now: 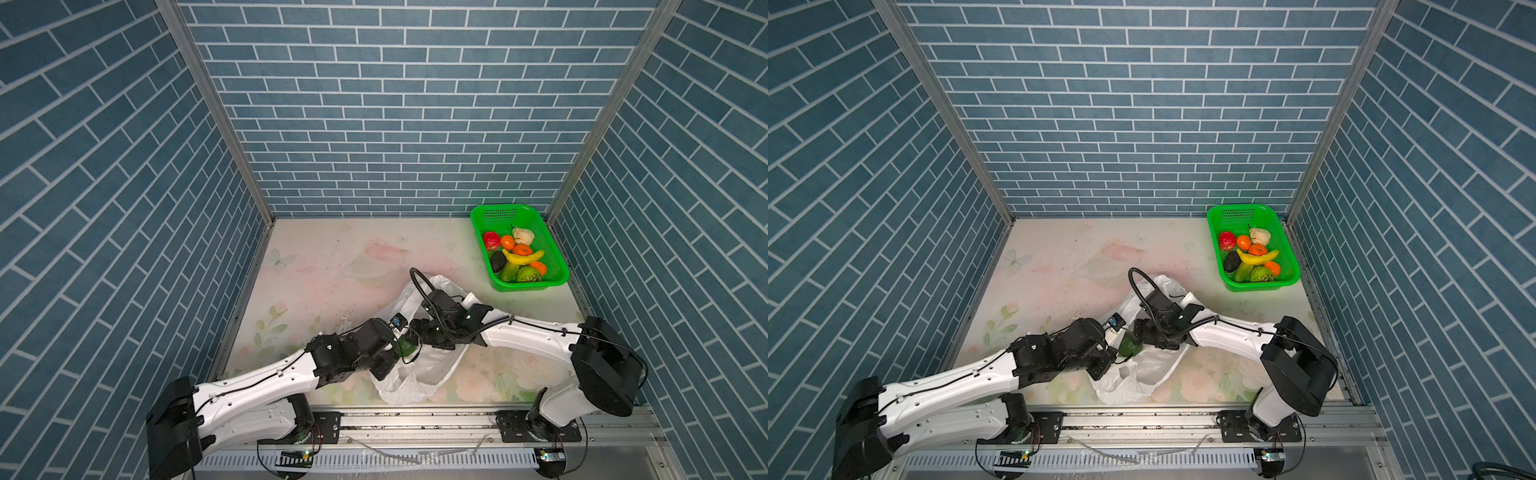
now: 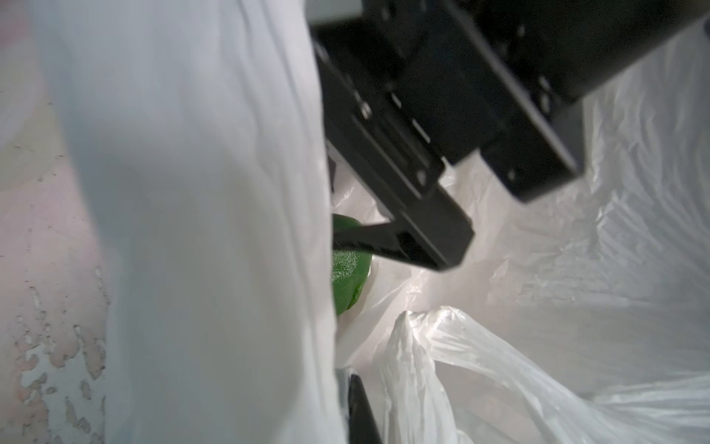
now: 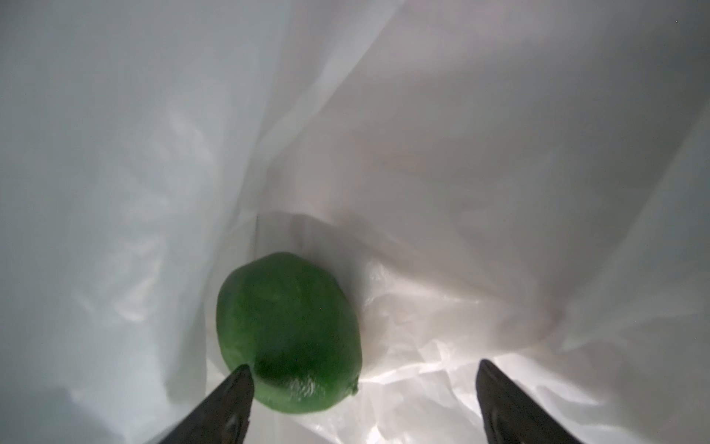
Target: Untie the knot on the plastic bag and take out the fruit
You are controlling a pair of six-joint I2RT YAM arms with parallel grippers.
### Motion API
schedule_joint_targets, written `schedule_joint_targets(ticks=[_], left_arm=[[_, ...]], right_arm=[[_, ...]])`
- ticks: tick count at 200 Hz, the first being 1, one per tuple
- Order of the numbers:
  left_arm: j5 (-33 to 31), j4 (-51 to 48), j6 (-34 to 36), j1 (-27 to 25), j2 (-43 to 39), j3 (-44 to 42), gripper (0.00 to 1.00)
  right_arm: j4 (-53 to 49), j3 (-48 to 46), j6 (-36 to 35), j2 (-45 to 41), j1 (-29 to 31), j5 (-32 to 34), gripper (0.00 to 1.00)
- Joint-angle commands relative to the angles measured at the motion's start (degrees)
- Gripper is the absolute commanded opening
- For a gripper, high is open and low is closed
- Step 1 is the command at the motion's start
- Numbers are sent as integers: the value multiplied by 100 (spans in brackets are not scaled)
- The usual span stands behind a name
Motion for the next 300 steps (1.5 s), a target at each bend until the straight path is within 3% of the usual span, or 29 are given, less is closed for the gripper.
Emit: schedule_joint_targets(ticks=[1, 62, 88, 119, 193, 222, 258, 300], left_arm=[[-268, -167, 4, -25, 26, -32, 0], [-261, -71, 83, -26, 5, -176, 0], [-288, -35, 127, -4, -5, -250, 0], [-263, 9, 80, 0, 69, -284, 0], [-257, 26, 34, -1, -5, -313, 0], [-175, 121, 128, -5, 81, -269, 0], [-145, 147, 157, 0, 84, -241, 0], [-143, 114, 139, -2, -25, -299, 0]], right_arm=[[-305, 500, -650, 129, 171, -60, 90], [-852, 1488, -1646, 810, 426, -40, 94], [-852, 1866, -1773, 1363, 523, -275, 96], [-1761, 2658, -1710, 2176, 627, 81, 95], [-1459, 1806, -998, 1265, 308, 1057, 79], [-1485, 2004, -1247, 1279, 272, 1002, 92], [-1576, 2627, -1906, 1769, 336, 658, 95], [-1633, 3036, -2118, 2153, 336, 643, 96]])
